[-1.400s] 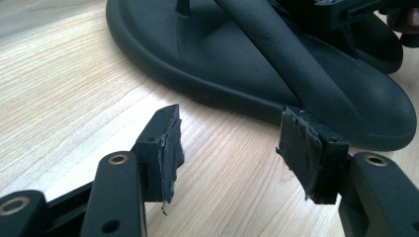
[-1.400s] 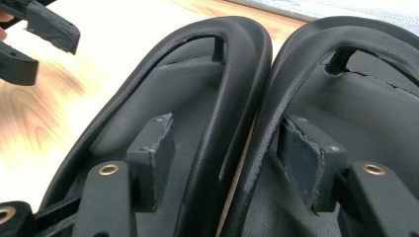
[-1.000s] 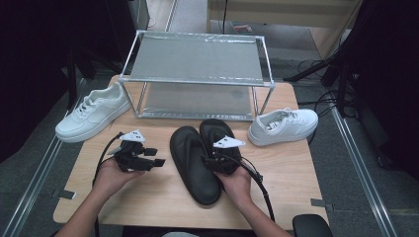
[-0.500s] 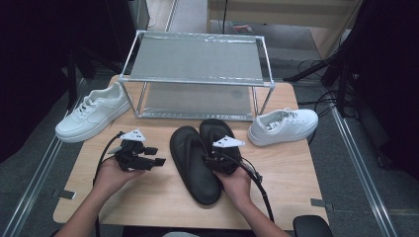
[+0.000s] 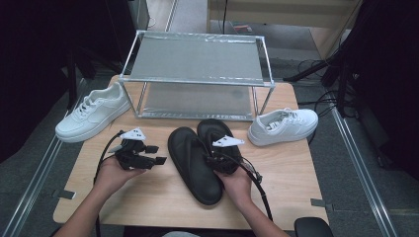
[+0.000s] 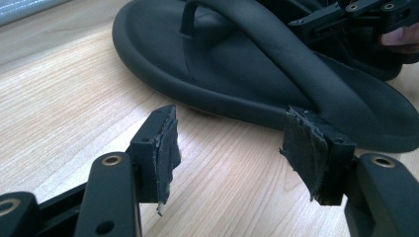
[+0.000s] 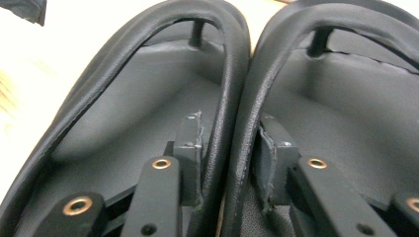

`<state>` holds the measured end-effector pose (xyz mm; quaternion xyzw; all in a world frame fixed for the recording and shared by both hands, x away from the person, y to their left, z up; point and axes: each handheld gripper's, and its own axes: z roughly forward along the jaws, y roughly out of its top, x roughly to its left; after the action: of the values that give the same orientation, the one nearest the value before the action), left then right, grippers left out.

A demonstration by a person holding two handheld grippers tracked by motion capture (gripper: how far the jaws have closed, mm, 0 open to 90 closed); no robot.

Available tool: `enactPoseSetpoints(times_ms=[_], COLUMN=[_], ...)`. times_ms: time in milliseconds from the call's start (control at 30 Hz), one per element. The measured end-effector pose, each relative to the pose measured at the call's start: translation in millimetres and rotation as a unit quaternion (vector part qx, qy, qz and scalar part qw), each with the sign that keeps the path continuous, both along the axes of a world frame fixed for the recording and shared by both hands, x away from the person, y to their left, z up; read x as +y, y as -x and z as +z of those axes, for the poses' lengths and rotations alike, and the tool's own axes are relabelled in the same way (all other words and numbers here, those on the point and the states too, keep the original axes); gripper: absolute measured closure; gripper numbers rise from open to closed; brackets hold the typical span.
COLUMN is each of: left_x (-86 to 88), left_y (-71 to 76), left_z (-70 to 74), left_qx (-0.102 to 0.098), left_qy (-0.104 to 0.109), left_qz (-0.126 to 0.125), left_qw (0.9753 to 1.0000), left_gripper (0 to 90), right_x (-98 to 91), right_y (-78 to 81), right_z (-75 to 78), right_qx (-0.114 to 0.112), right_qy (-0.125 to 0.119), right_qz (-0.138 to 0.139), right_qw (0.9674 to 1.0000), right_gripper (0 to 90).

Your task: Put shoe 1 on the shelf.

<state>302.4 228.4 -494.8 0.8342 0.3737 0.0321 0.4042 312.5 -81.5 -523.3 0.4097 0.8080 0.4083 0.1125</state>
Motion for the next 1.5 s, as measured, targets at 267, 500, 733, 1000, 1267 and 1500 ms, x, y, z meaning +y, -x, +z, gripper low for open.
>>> enactPoseSetpoints(times_ms=[267,500,733,1000,1267,1500], left_x=[2.7,6.1,11.2,10.2,6.6,5.3], left_y=[-2.3,-3.8,-7.0,-9.0,-10.7,-11.4], left_z=[1.7,3.3,3.9,2.9,2.9,3.1], left_qx=[-0.001,0.002,0.006,0.008,0.006,0.006], left_qy=[0.003,0.008,0.006,0.003,-0.002,0.001], left_qz=[0.003,0.011,0.016,0.013,0.008,0.006], left_qw=[1.0000,0.9999,0.9998,0.9999,0.9999,1.0000], left_gripper=[38.7,38.6,38.7,38.7,38.7,38.8], right_x=[-7.0,-16.9,-19.0,-14.5,-3.6,17.2], right_y=[-2.2,-3.3,-11.7,-44.5,-80.2,-112.9], right_z=[2.9,12.5,29.5,39.3,45.6,38.3], right_qx=[0.008,0.009,0.002,0.009,-0.007,-0.010], right_qy=[0.000,-0.017,-0.020,-0.026,-0.020,-0.013], right_qz=[0.005,-0.004,-0.004,-0.022,-0.050,-0.071], right_qw=[1.0000,0.9998,0.9998,0.9994,0.9985,0.9974], right_gripper=[74.7,75.1,75.3,75.4,75.4,75.5])
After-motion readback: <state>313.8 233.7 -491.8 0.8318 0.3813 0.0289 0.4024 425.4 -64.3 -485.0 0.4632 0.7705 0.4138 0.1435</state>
